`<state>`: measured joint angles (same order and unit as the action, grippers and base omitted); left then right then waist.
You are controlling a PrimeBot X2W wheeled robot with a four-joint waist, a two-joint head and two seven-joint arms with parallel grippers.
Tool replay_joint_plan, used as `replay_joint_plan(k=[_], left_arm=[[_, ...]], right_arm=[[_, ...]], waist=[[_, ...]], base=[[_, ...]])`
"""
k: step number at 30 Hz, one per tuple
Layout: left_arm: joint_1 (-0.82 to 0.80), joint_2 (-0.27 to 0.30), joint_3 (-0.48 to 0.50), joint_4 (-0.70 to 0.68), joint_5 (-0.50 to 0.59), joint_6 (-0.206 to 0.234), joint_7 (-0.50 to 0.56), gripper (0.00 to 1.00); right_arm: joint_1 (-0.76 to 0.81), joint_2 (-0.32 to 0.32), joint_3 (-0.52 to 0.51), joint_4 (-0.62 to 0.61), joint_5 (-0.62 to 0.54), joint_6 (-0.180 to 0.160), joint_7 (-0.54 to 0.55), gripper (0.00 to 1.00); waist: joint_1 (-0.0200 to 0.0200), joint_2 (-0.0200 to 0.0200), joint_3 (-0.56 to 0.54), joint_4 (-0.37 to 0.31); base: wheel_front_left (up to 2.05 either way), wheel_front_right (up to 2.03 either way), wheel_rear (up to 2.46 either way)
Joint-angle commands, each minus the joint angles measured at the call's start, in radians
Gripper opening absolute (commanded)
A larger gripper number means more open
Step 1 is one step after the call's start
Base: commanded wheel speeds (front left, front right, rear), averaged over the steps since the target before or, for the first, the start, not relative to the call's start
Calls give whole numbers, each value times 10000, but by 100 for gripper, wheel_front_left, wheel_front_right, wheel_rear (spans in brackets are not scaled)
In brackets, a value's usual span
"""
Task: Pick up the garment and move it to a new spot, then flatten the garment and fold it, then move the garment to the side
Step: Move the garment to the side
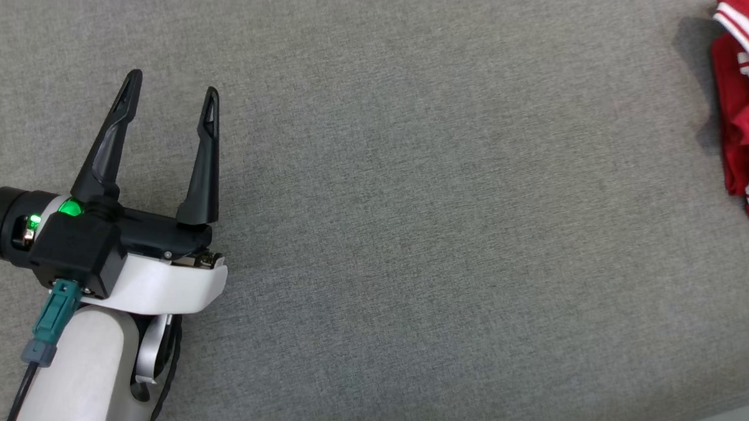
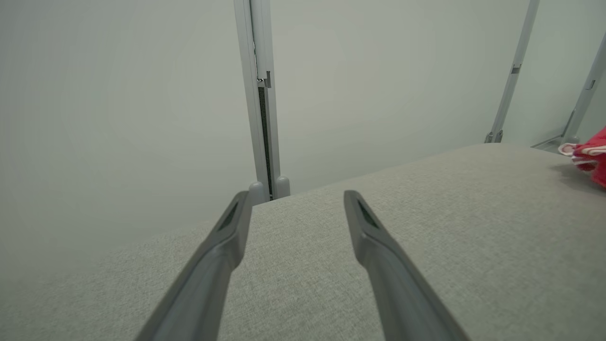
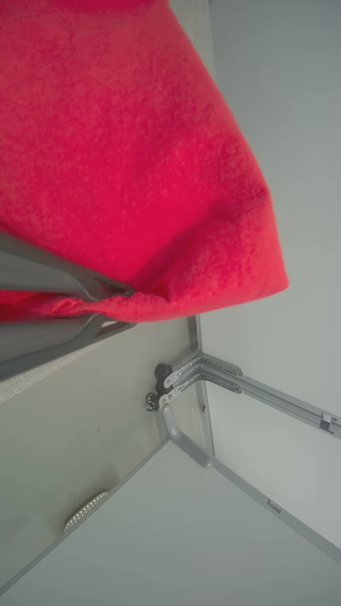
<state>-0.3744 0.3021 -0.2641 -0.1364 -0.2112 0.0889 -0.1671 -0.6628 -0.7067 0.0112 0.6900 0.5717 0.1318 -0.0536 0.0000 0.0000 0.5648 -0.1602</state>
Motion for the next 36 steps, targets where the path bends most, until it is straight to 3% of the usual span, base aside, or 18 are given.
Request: replay_joint_plan(k=[1, 2, 3, 11, 17, 22, 28, 36], left_arm=[[-251, 104, 47, -86, 77, -53, 40, 100], [-299, 114, 46, -105, 77, -55, 58, 100], [-331, 142, 54, -94, 83, -51, 69, 100], [-167, 58, 101, 28, -138, 80, -21, 100], [274, 116, 203, 305, -279, 202, -72, 100], [869, 68, 341, 595, -381, 517, -72, 100], [1673, -105, 490, 930, -710, 771, -144, 100], [2624, -415, 624, 1399, -1119, 1059, -335, 100]], right_arm=[[-345, 223, -207, 593, 123, -20, -157, 52], [-450, 269, -272, 851, 105, -20, -259, 91], [-542, 350, -390, 1153, 135, -21, -339, 100], [-433, 823, -772, 2419, 248, -20, -1413, 100], [493, 1274, -768, 1839, 444, -20, -2058, 100], [1642, 1814, -1191, 214, 118, -20, -2118, 100], [3375, 3112, -1760, -2292, -1037, -20, -2116, 100], [5132, 4572, -1192, -4846, -2313, -14, -1814, 100]], waist=[[0, 0, 514, 222], [0, 0, 575, 246], [0, 0, 607, 264], [0, 0, 278, 209], [0, 0, -586, 1], [0, 0, -1380, -133], [0, 0, -2325, -82], [0, 0, -3456, 582]], base=[[0, 0, 0], [0, 0, 0], [0, 0, 0], [0, 0, 0], [0, 0, 0], [0, 0, 0], [0, 0, 0], [0, 0, 0]])
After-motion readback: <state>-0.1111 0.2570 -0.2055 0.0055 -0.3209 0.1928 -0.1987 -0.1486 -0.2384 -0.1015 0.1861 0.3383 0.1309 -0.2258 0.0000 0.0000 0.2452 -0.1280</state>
